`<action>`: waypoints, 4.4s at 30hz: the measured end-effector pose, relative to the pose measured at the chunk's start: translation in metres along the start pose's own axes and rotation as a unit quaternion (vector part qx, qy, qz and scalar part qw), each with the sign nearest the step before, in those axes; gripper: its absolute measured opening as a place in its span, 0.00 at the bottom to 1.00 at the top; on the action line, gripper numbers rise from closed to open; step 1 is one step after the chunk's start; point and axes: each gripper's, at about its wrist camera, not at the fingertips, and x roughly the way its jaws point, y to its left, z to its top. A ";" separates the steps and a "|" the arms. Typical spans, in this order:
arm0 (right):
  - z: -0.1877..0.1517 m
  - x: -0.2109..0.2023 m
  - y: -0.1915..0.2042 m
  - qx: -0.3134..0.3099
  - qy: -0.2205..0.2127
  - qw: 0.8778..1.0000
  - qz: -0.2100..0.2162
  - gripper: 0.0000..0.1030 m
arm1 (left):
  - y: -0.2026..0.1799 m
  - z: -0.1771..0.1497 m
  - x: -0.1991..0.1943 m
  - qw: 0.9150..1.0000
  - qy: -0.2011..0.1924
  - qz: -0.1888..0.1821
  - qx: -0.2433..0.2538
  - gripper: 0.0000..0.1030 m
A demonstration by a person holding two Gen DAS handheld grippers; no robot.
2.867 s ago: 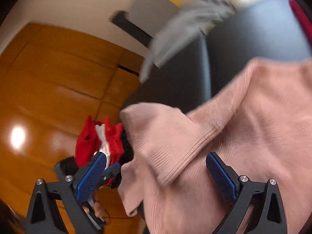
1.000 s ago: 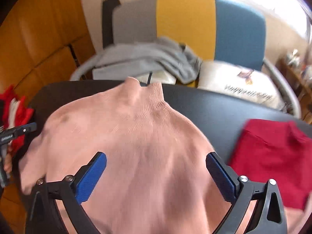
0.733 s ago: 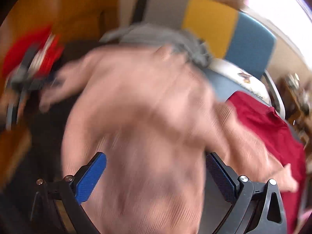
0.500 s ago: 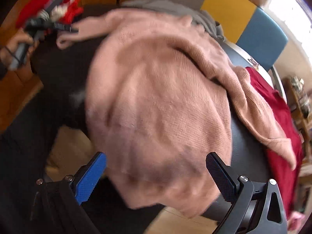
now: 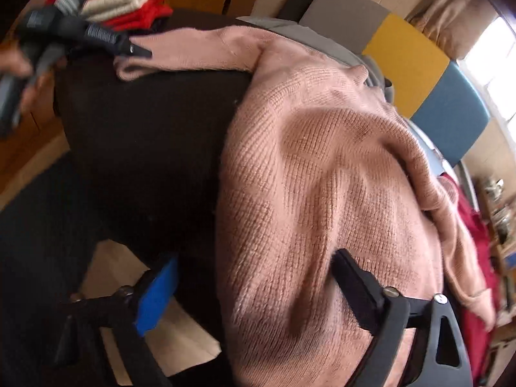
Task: Fold clothes
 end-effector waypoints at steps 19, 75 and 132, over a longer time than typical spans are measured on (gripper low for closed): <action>-0.041 -0.099 -0.247 0.368 -0.041 0.922 -0.114 0.20 | 0.044 0.095 0.044 0.996 0.042 0.039 -0.062 0.30; -0.146 -0.068 -0.211 0.500 -0.141 0.852 0.067 1.00 | 0.013 -0.032 -0.014 0.915 0.053 -0.326 -0.232 0.50; -0.109 -0.053 -0.169 0.415 -0.104 0.901 0.071 1.00 | -0.148 -0.018 0.012 0.941 0.091 -0.323 -0.049 0.06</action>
